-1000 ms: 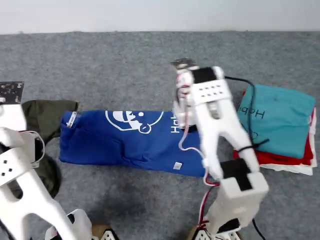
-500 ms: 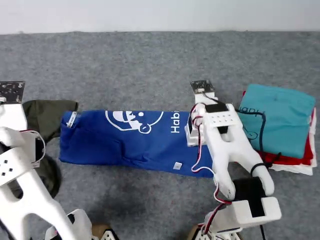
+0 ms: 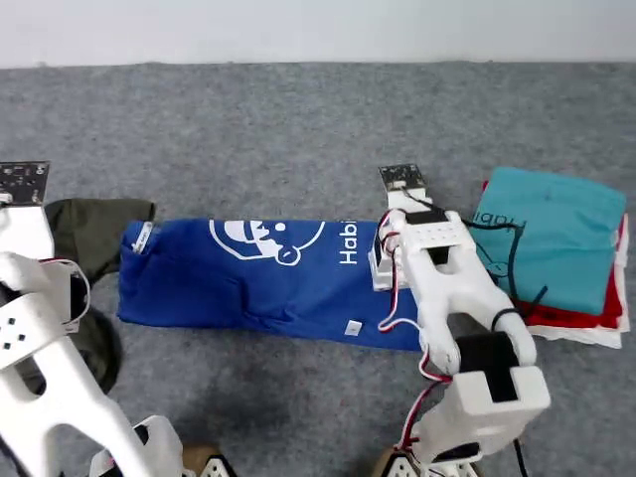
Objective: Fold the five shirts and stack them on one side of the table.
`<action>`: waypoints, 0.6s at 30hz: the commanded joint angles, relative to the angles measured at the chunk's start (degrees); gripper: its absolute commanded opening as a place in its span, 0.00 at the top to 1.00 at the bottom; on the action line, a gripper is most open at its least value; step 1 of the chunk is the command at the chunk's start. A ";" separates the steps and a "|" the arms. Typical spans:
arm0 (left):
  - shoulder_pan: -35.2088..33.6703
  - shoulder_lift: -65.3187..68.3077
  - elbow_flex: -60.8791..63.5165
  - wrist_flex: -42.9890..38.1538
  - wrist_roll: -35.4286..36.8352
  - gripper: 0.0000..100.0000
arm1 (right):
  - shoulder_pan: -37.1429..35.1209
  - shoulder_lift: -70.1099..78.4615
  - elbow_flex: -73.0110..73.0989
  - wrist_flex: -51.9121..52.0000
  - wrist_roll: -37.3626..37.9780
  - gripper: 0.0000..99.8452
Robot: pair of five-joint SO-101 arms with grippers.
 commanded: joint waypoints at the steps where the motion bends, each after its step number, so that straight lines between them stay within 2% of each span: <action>1: 0.35 -1.67 -0.22 1.05 0.53 0.98 | -0.48 2.95 -3.87 2.77 0.97 0.98; 7: 0.35 -1.67 -0.22 1.14 0.26 0.98 | -0.04 0.48 -5.27 5.41 4.13 0.99; 13: 0.35 -1.67 -0.31 1.14 0.26 0.98 | 0.13 -13.05 -5.45 13.49 8.35 0.99; 18: 0.35 -1.67 -0.31 1.14 0.26 0.98 | 4.62 -25.36 -5.54 16.92 15.91 0.99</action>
